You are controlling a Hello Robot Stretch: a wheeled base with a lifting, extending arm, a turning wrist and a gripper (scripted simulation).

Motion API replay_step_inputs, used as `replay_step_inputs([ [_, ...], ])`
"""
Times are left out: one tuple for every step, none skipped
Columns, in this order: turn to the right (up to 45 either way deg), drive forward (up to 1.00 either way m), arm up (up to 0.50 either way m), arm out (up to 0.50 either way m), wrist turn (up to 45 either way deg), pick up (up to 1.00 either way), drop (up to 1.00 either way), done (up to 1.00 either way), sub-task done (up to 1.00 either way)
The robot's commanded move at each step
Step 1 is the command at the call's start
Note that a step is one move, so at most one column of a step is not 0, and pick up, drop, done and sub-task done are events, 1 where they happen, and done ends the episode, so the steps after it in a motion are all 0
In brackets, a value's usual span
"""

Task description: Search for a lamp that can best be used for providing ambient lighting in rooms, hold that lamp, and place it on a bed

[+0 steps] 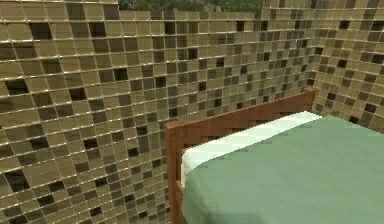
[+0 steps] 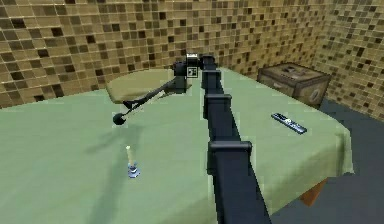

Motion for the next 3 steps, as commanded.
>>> replay_step_inputs([
  [0.0,0.00,0.04,0.00,0.0,0.00,0.00,0.00,0.00],
  [0.0,0.00,0.00,-0.08,0.0,0.00,0.00,0.00,0.00],
  [0.0,0.00,0.00,0.00,0.0,0.00,0.00,1.00,0.00],
])
